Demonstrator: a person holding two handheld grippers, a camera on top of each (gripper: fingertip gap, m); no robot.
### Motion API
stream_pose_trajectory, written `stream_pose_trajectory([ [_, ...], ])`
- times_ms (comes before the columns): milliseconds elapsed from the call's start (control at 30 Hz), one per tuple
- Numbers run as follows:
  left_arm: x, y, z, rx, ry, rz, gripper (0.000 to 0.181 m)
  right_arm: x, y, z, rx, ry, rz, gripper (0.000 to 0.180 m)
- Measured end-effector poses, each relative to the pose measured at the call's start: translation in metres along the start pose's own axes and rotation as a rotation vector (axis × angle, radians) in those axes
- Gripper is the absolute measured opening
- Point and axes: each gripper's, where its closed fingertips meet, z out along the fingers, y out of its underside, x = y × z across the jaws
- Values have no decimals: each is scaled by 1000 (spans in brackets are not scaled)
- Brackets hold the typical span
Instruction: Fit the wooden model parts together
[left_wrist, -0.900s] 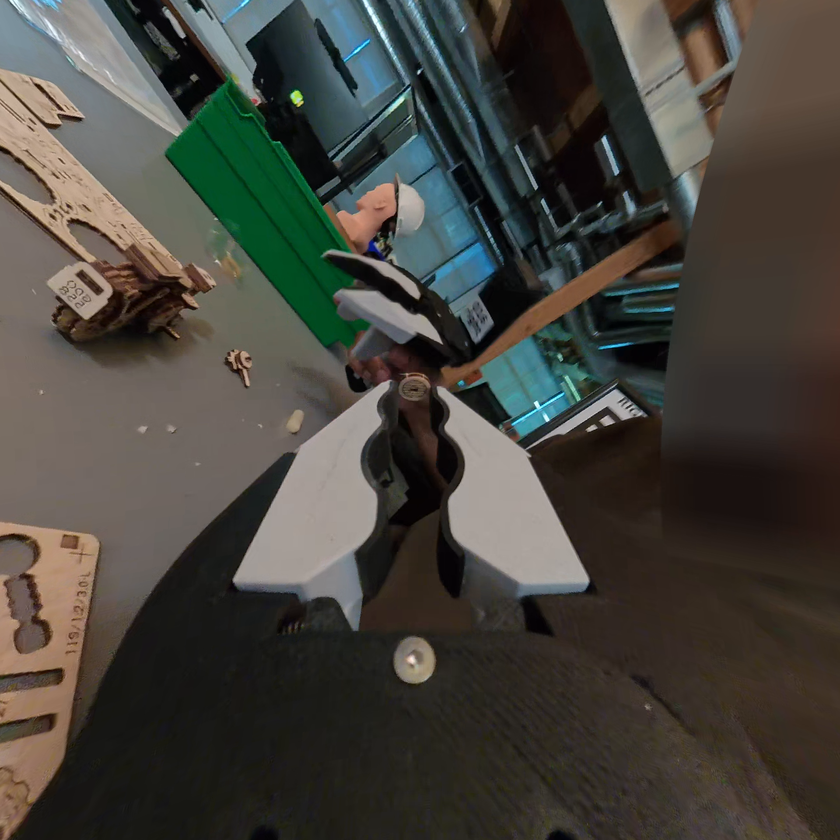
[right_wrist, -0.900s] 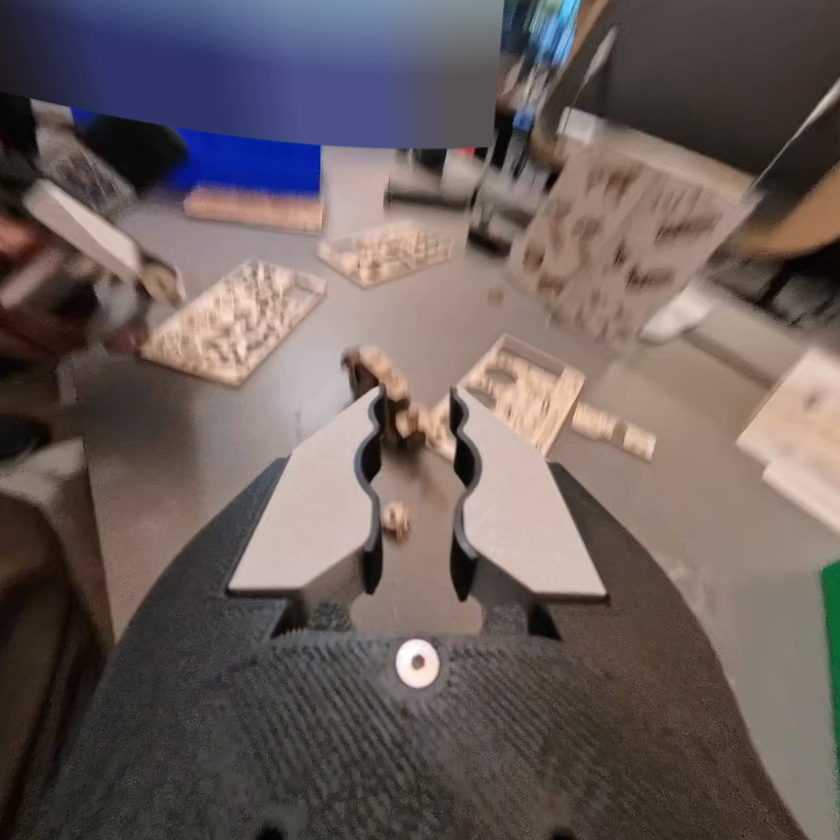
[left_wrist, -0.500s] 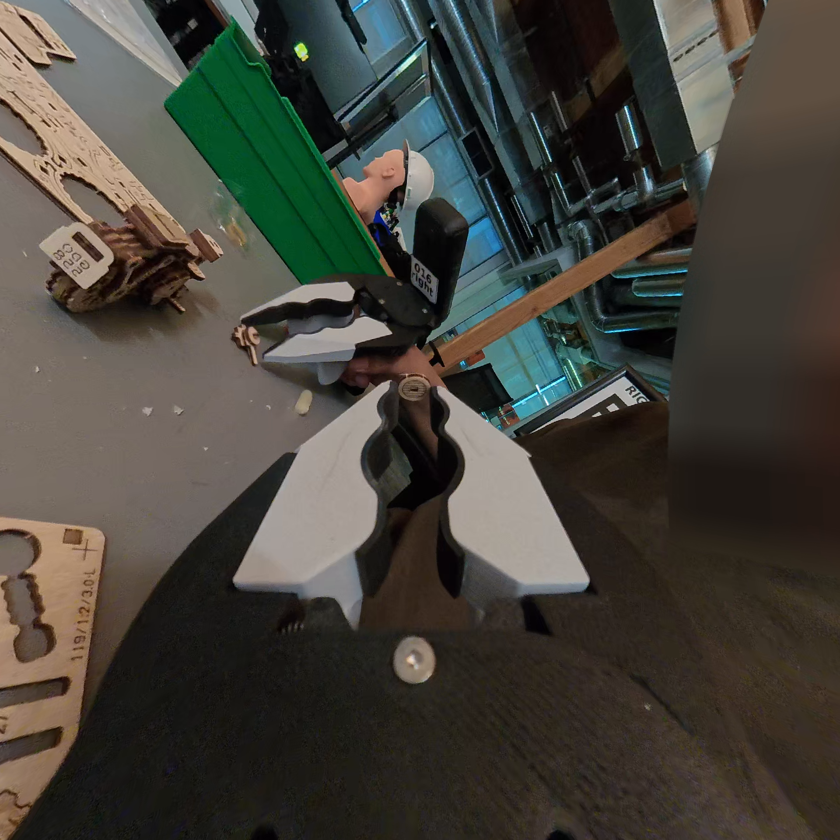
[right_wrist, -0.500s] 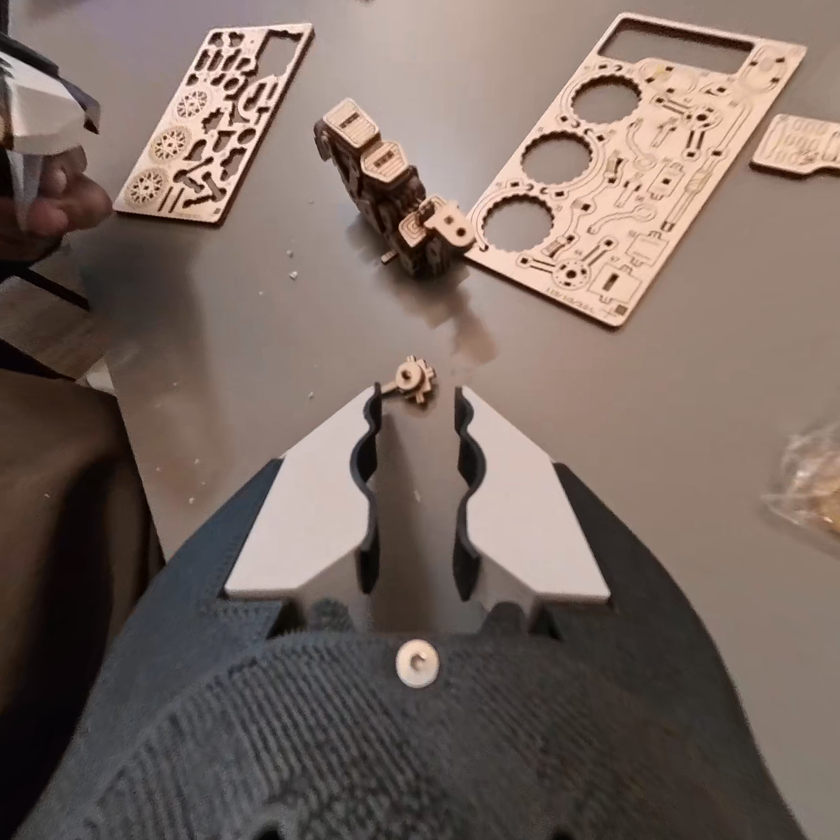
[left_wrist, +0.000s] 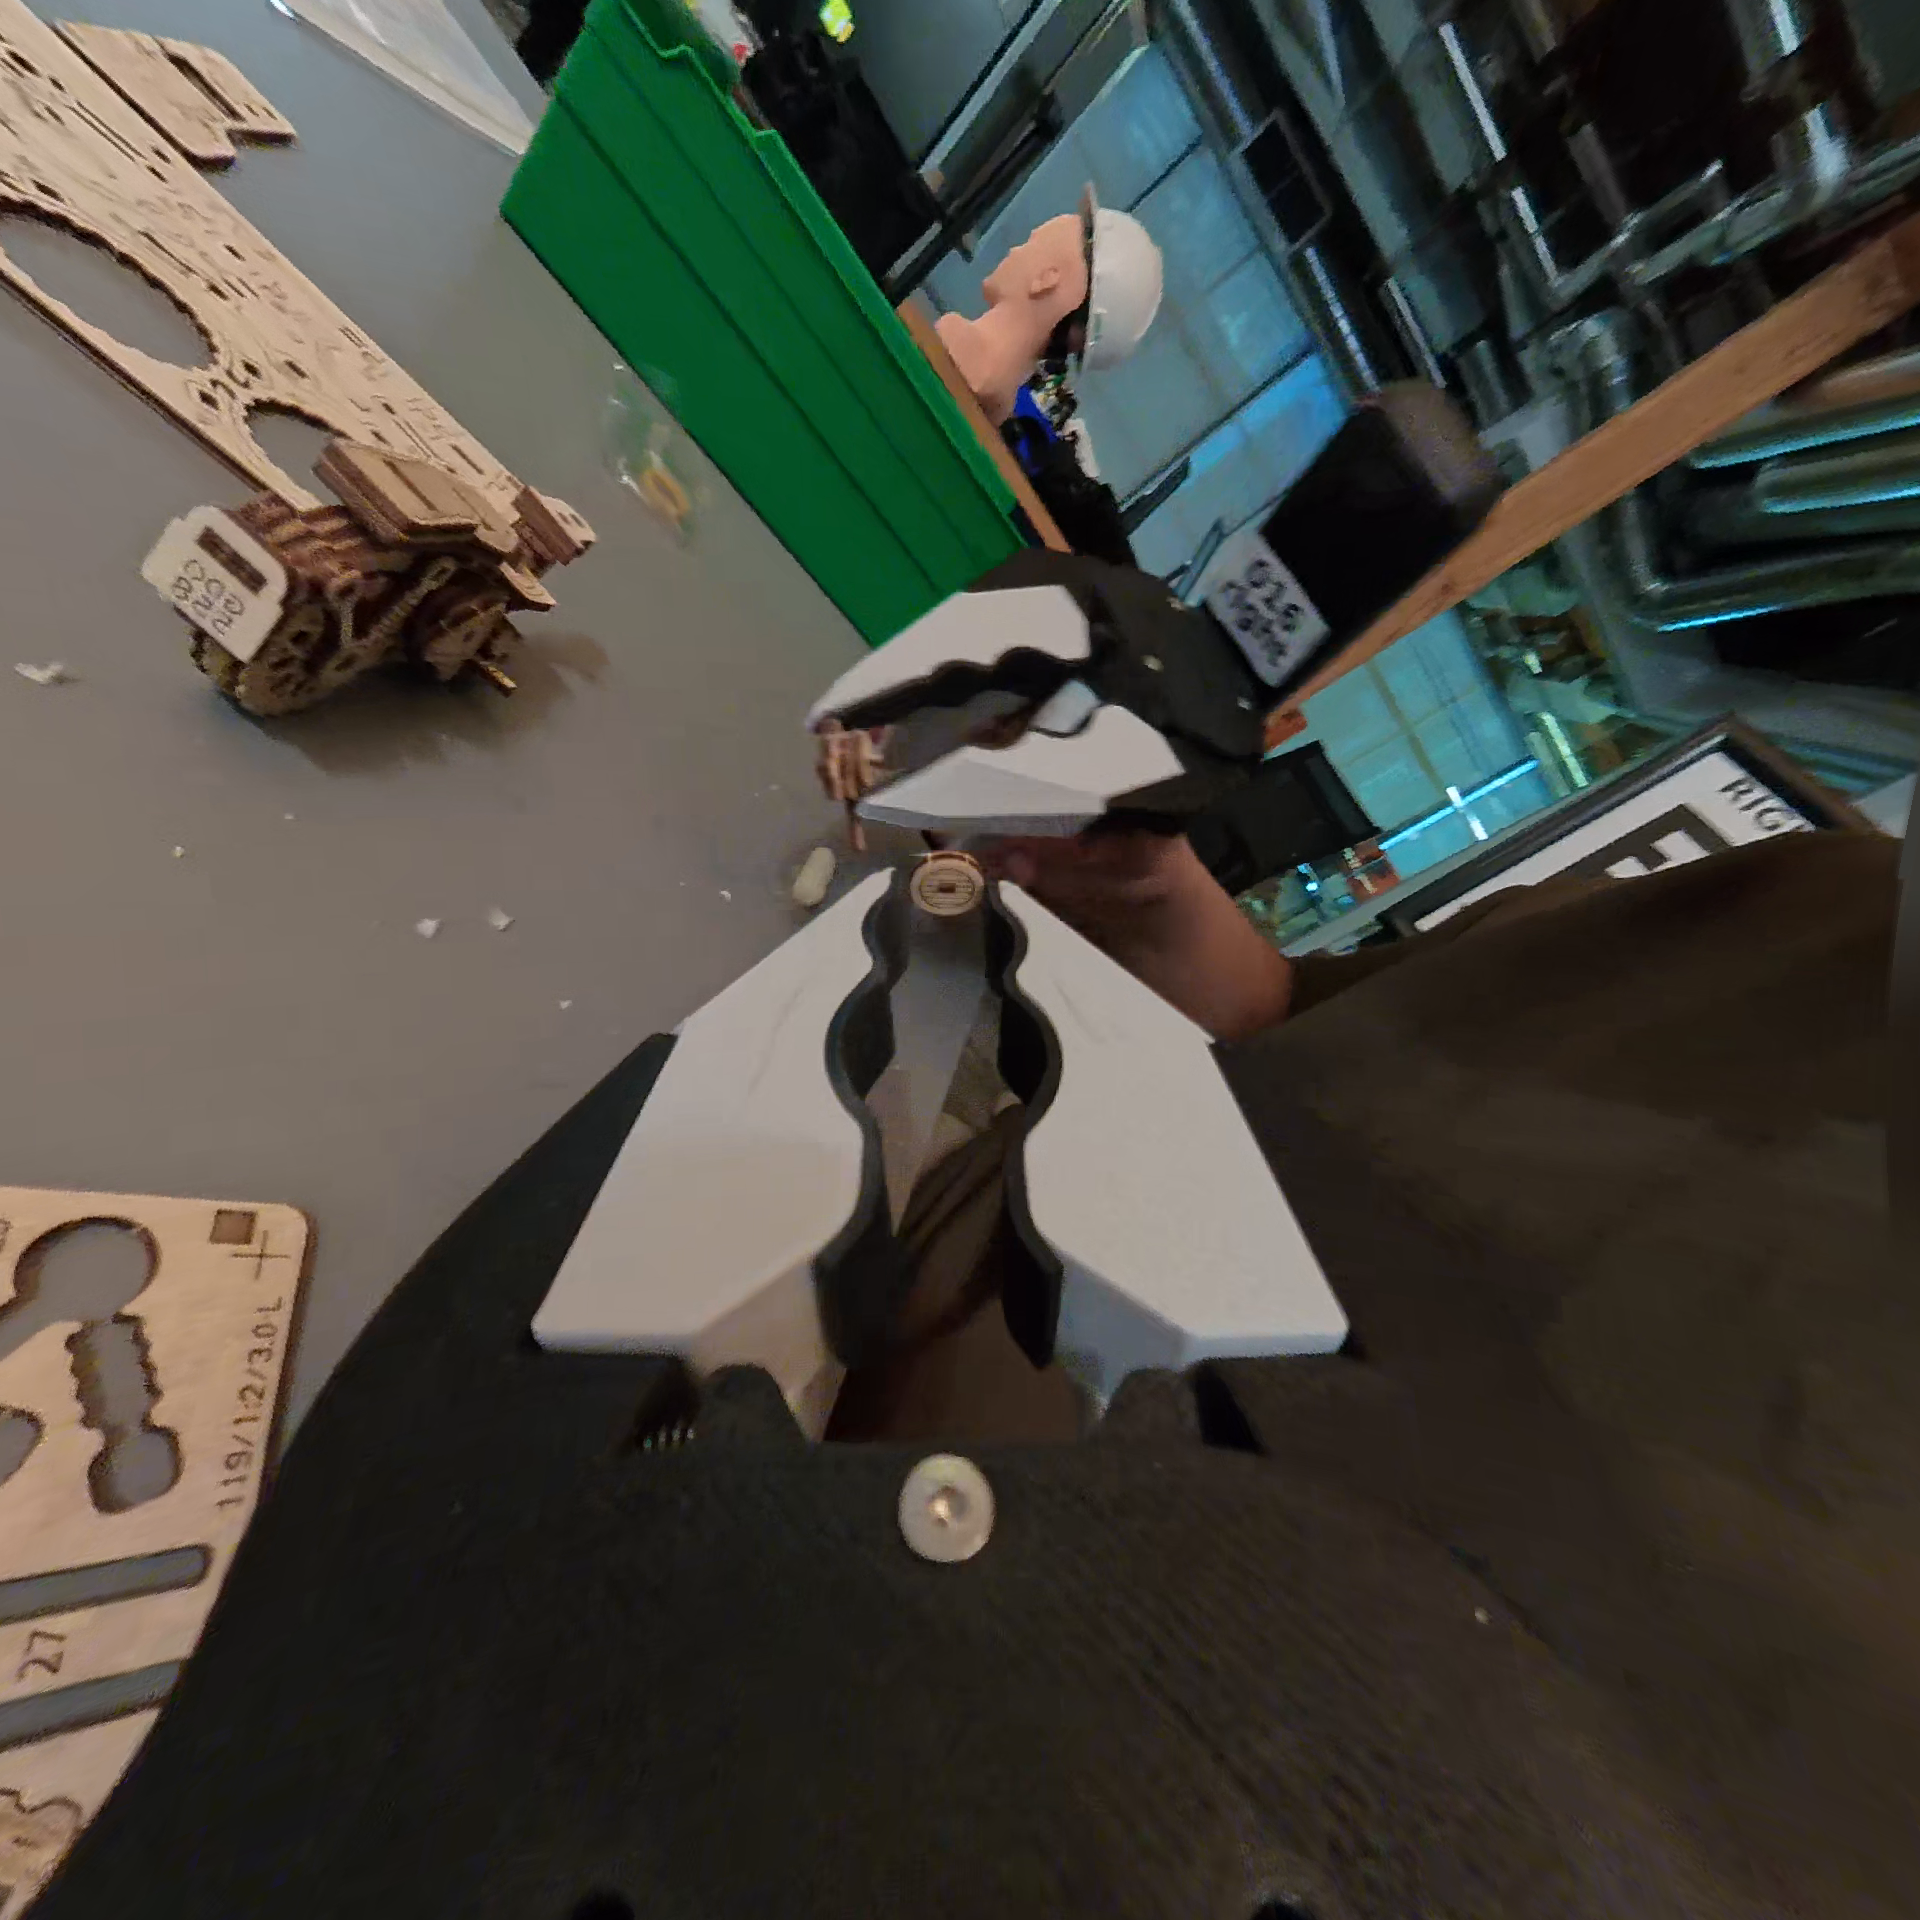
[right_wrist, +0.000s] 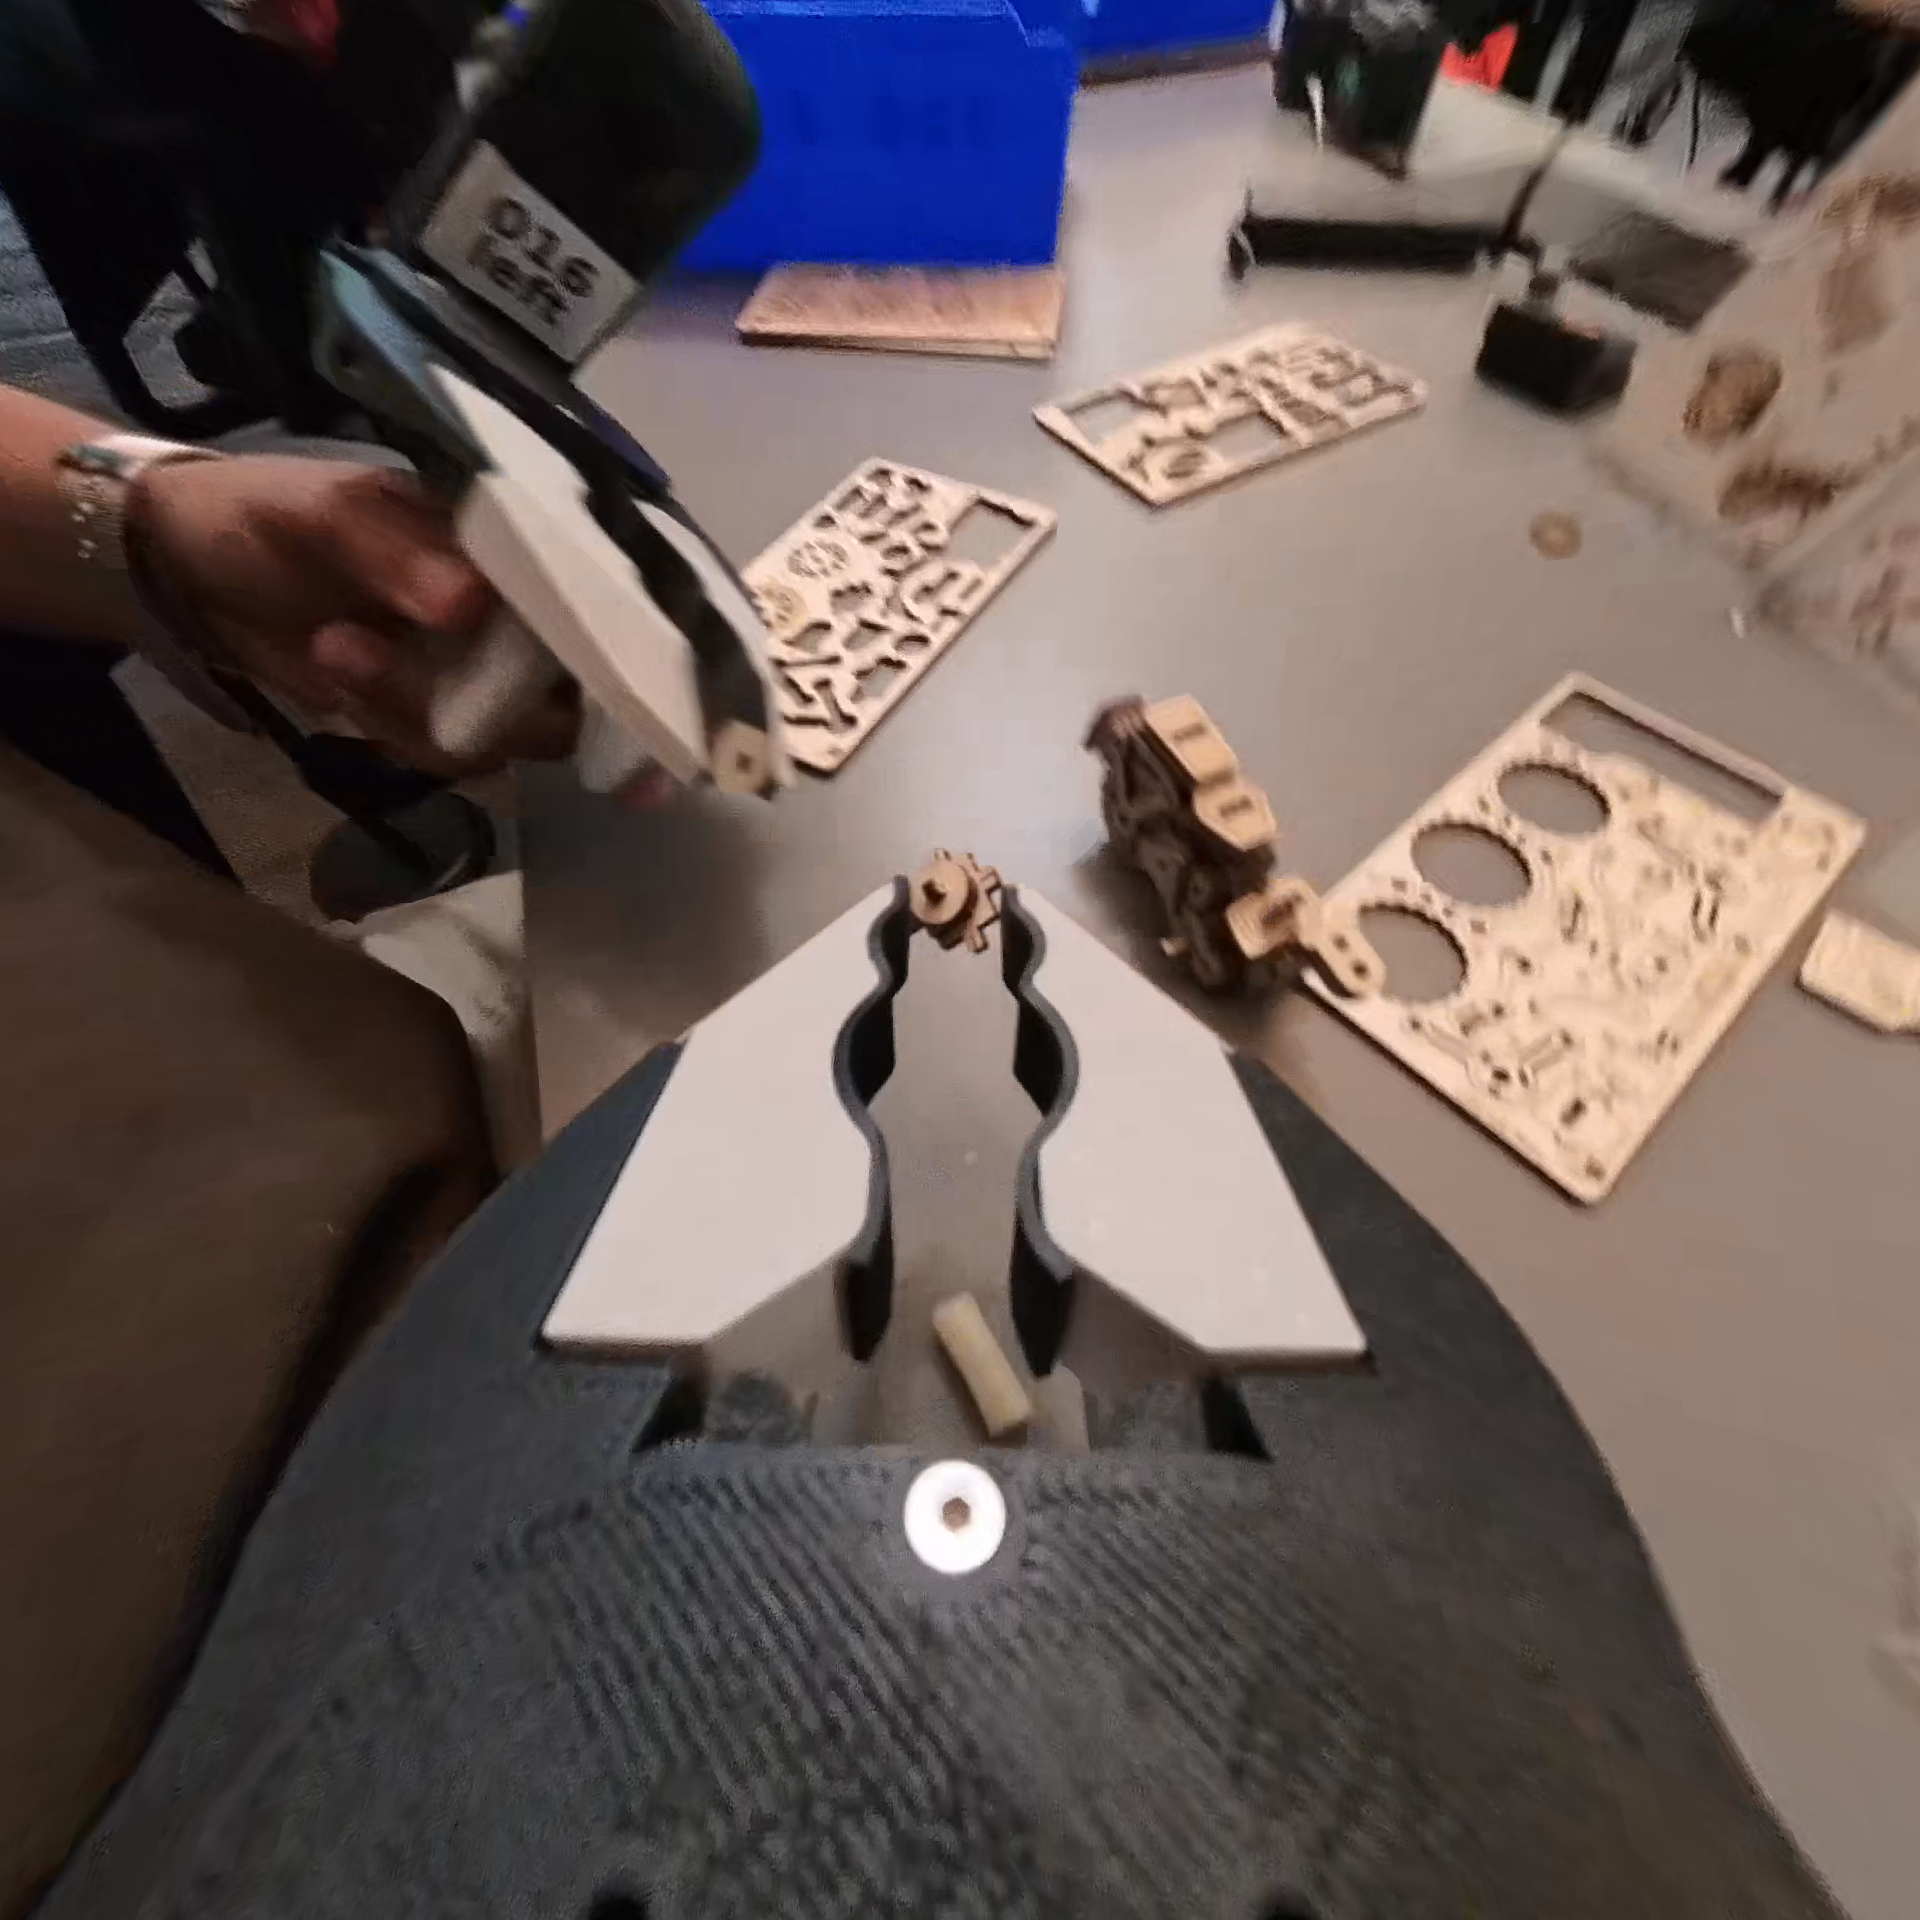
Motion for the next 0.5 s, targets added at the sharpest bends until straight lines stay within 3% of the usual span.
stream_pose_trajectory([
  [267,-8,-3,-4,28,-43,-34,12,-29,-7,14,-25,52,-232,15],
  [500,-14,1,-5,7,-62,-67,12,9,54,6,-431,196,-191,15],
])
